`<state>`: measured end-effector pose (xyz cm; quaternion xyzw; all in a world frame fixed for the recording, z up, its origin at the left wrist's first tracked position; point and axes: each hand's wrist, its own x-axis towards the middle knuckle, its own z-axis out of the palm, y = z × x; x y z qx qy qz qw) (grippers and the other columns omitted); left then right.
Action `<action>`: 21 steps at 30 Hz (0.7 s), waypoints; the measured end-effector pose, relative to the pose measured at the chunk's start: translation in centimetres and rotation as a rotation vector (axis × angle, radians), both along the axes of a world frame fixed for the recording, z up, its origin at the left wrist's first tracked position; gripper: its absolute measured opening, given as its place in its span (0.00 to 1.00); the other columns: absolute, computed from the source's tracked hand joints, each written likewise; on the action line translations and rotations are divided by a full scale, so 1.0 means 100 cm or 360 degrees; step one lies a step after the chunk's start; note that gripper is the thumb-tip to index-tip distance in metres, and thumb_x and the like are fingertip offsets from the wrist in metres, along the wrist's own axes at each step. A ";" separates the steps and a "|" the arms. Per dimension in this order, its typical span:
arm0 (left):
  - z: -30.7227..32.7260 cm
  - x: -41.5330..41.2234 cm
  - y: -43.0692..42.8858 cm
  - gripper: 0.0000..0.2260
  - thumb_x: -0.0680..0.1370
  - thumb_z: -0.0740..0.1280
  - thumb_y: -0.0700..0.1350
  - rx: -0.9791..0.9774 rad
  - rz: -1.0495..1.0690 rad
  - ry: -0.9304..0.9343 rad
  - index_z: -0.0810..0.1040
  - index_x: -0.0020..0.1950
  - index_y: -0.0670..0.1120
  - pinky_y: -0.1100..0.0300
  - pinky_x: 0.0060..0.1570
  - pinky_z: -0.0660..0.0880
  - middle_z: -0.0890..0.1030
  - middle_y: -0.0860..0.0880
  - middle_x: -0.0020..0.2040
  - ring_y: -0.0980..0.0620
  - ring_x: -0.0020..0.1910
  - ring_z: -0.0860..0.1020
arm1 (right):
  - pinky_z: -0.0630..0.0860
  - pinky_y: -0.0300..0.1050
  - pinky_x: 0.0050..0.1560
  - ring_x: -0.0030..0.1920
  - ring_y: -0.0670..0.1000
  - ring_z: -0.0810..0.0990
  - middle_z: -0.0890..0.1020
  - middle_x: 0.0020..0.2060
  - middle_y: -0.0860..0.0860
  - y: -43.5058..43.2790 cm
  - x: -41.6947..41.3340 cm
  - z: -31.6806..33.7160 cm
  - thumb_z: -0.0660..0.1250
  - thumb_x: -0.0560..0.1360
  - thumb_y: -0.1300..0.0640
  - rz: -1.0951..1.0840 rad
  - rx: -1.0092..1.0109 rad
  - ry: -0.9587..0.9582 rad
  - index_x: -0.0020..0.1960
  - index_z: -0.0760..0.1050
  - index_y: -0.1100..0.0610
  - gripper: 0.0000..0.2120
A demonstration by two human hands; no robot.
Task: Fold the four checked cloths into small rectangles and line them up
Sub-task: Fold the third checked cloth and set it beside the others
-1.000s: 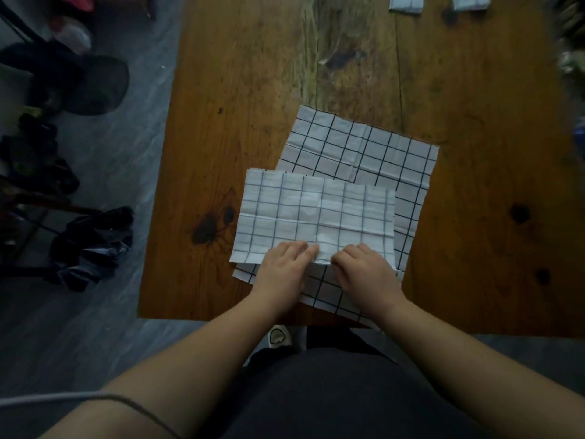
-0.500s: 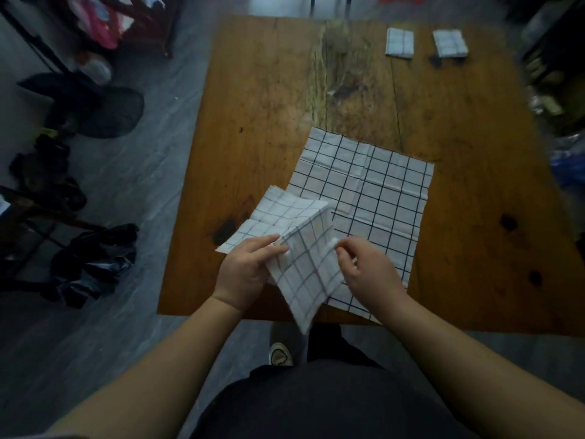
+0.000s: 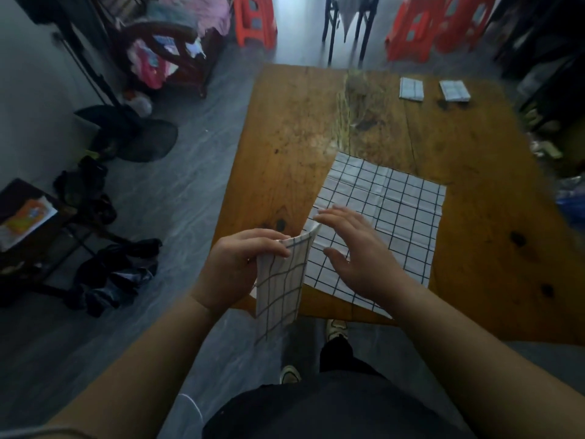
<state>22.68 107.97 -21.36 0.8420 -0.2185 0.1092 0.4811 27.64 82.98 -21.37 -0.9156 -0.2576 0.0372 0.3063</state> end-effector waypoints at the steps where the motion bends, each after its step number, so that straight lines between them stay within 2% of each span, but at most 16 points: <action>1: 0.004 -0.003 0.001 0.06 0.76 0.70 0.43 -0.0008 -0.0041 0.0024 0.84 0.51 0.46 0.55 0.51 0.82 0.83 0.47 0.57 0.52 0.56 0.82 | 0.56 0.47 0.76 0.78 0.43 0.58 0.69 0.74 0.41 0.002 -0.002 0.005 0.69 0.78 0.56 0.0023 0.0004 0.0022 0.74 0.66 0.44 0.27; 3: 0.009 -0.007 0.003 0.05 0.76 0.70 0.43 0.0018 -0.0126 0.0062 0.84 0.50 0.46 0.54 0.51 0.82 0.83 0.47 0.56 0.52 0.55 0.83 | 0.57 0.47 0.76 0.78 0.42 0.58 0.70 0.73 0.40 0.004 -0.004 0.012 0.69 0.77 0.57 0.0078 0.0026 0.0045 0.74 0.67 0.43 0.27; 5: 0.013 -0.012 0.003 0.04 0.75 0.71 0.41 0.0057 -0.0157 0.0078 0.85 0.48 0.44 0.56 0.51 0.82 0.84 0.48 0.55 0.54 0.55 0.83 | 0.60 0.46 0.75 0.75 0.41 0.62 0.74 0.69 0.38 0.004 -0.008 0.017 0.69 0.77 0.57 0.0125 0.0062 0.0092 0.70 0.71 0.42 0.23; 8: 0.020 -0.019 -0.003 0.04 0.74 0.72 0.37 -0.0001 -0.0122 0.0143 0.85 0.47 0.44 0.59 0.52 0.81 0.84 0.49 0.54 0.55 0.54 0.83 | 0.73 0.47 0.64 0.60 0.40 0.75 0.80 0.55 0.37 0.000 -0.014 0.024 0.69 0.78 0.55 0.0130 0.0083 0.0228 0.58 0.79 0.43 0.10; 10: 0.025 -0.022 -0.008 0.04 0.74 0.71 0.39 -0.0066 -0.0103 0.0174 0.85 0.47 0.43 0.59 0.51 0.81 0.84 0.48 0.54 0.54 0.54 0.83 | 0.76 0.44 0.57 0.53 0.38 0.77 0.80 0.48 0.37 -0.005 -0.019 0.026 0.69 0.78 0.54 0.0102 0.0072 0.0270 0.53 0.79 0.43 0.07; 15: 0.036 -0.017 -0.022 0.05 0.75 0.70 0.39 -0.0142 -0.0102 0.0322 0.85 0.47 0.46 0.56 0.52 0.81 0.85 0.48 0.54 0.53 0.55 0.83 | 0.75 0.37 0.50 0.48 0.40 0.80 0.82 0.42 0.41 -0.027 -0.025 0.038 0.69 0.78 0.56 -0.0002 0.0201 0.0350 0.49 0.81 0.47 0.05; 19: 0.049 -0.010 -0.035 0.07 0.75 0.70 0.39 -0.0235 -0.0115 0.0521 0.85 0.48 0.48 0.59 0.54 0.80 0.86 0.50 0.52 0.54 0.55 0.83 | 0.79 0.41 0.50 0.46 0.39 0.81 0.83 0.41 0.41 -0.051 -0.025 0.056 0.69 0.78 0.56 -0.0047 0.0182 0.0418 0.47 0.80 0.43 0.07; 21: 0.055 -0.007 -0.045 0.08 0.76 0.69 0.36 -0.0271 -0.0085 0.0567 0.85 0.48 0.46 0.59 0.54 0.80 0.86 0.50 0.52 0.53 0.55 0.83 | 0.79 0.40 0.49 0.44 0.39 0.81 0.84 0.40 0.41 -0.065 -0.025 0.063 0.69 0.78 0.55 -0.0089 0.0171 0.0442 0.45 0.79 0.41 0.08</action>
